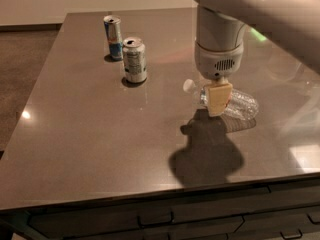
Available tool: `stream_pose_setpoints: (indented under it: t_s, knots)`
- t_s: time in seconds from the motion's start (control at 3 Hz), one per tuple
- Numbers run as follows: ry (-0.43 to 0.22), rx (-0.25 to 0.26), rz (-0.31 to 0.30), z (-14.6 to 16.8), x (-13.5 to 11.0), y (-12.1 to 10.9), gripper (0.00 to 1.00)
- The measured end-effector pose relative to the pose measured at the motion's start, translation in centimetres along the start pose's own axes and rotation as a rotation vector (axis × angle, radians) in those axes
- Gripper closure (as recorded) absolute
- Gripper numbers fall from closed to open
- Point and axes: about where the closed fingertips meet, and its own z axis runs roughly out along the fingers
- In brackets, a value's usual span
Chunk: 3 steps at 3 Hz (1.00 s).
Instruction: Knock water bottle over
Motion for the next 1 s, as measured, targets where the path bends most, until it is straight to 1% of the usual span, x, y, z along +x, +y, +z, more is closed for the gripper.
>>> stream_pose_setpoints:
  t_s: [0.33, 0.67, 1.0]
  knots:
    - [0.002, -0.022, -0.015, 0.9, -0.3, 0.8, 0.00]
    - [-0.004, -0.059, -0.020, 2.3, -0.7, 2.2, 0.00]
    - [-0.004, -0.059, -0.020, 2.3, -0.7, 2.2, 0.00]
